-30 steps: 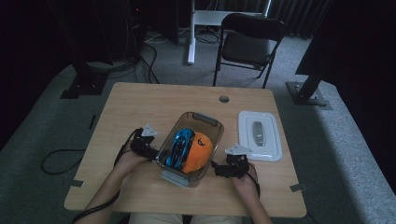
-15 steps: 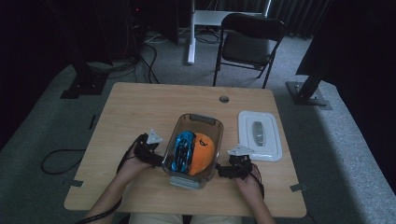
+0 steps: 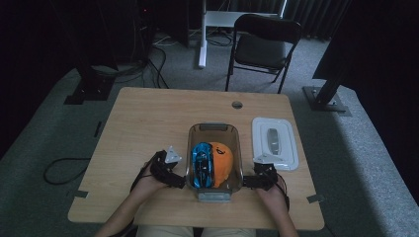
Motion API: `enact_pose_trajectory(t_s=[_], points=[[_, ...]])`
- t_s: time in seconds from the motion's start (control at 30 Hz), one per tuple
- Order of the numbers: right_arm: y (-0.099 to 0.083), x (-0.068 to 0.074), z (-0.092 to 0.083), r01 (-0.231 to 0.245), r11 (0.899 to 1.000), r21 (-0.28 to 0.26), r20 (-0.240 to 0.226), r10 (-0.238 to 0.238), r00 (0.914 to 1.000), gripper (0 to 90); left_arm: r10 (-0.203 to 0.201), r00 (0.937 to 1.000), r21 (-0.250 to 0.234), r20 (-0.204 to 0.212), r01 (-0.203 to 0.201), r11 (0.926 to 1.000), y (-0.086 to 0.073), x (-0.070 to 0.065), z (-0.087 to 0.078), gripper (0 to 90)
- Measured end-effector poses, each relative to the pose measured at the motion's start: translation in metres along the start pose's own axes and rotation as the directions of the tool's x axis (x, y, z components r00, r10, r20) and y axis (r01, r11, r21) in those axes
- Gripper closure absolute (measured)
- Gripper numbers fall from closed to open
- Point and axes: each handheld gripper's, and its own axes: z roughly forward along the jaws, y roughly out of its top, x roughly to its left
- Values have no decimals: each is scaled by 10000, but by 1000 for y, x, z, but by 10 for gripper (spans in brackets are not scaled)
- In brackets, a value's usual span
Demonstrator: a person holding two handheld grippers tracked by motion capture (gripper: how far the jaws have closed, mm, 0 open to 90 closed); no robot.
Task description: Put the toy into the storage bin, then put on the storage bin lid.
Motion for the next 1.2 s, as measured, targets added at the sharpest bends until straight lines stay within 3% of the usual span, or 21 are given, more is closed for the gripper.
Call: enact_pose_trajectory(t_s=[0.3,0.43,0.57,0.63,0.7,0.93,1.13,1.2], points=[[6,-21,-14,-419,9981,-460,1048,465,9934,119,320,9984,92,470,-325,9994,6,-20,9,16],[8,-35,-20,-764,9949,-655,1606,860,9833,122,354,9977,111,579,-361,9993,5,-22,10,16],[8,-50,-23,-1136,9904,-790,2288,1289,9649,185,99,9977,-39,668,-96,9999,2,-21,10,16],[7,-57,-23,-1184,9902,-737,2905,1349,9473,225,63,9971,-33,757,-61,10000,-1,-20,8,16],[7,-64,-23,-1414,9869,-771,3106,1586,9372,246,-3,9973,-24,732,5,10000,-4,-18,7,16],[11,-89,-12,-1971,9773,-778,3352,2119,9180,270,24,9982,15,598,-25,10000,-8,-18,4,16],[14,-102,3,-2113,9753,-638,3543,2201,9089,273,-153,9982,-56,578,157,9999,-13,-17,2,16],[15,-104,7,-2121,9758,-532,3536,2170,9099,273,-229,9982,-78,563,234,9997,-15,-15,2,16]])
